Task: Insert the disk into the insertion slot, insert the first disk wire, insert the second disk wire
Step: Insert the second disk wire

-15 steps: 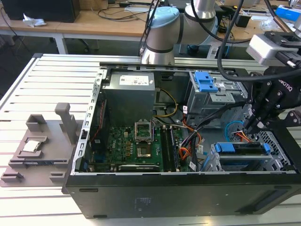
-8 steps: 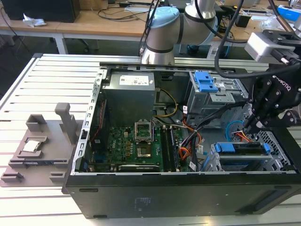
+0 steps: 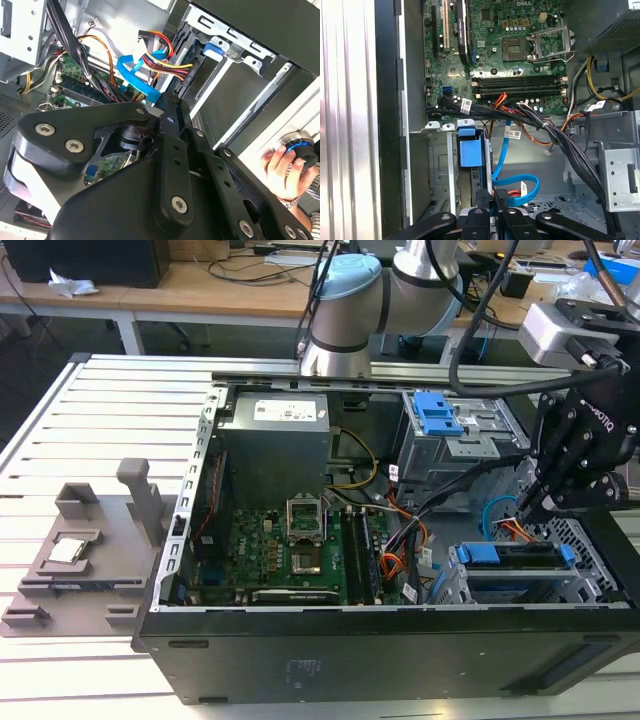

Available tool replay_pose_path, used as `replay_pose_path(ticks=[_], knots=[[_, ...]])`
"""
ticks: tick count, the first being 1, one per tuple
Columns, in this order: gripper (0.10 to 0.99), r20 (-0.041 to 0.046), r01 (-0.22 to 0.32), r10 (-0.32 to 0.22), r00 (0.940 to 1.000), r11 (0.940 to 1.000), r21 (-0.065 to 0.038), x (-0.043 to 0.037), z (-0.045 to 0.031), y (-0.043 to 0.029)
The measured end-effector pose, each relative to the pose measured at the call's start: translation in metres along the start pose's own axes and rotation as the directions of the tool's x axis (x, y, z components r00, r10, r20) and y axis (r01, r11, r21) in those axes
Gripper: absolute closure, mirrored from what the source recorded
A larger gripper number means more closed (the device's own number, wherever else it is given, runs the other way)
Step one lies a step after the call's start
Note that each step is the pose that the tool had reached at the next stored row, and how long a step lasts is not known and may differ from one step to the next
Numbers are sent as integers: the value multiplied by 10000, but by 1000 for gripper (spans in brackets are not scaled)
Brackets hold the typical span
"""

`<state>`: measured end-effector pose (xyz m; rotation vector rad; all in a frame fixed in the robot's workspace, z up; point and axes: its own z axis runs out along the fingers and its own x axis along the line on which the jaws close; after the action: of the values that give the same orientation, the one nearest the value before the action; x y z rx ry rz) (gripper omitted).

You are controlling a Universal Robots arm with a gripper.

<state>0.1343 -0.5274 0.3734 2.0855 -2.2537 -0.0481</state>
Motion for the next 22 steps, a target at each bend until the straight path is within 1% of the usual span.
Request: replay_pose_path(ticks=[1, 4, 6, 8, 12, 22], knots=[[922, 0, 0, 0, 10000, 10000, 0, 2, 0, 0], [922, 66, 6, -6, 10000, 10000, -5, 33, 5, -3], [922, 90, 6, -6, 10000, 10000, -7, 55, 27, -4], [922, 86, 6, -6, 10000, 10000, -7, 56, 71, -7], [922, 87, 7, -7, 10000, 10000, -7, 55, 118, -5], [922, 86, 6, -6, 10000, 10000, -6, 54, 165, -8]])
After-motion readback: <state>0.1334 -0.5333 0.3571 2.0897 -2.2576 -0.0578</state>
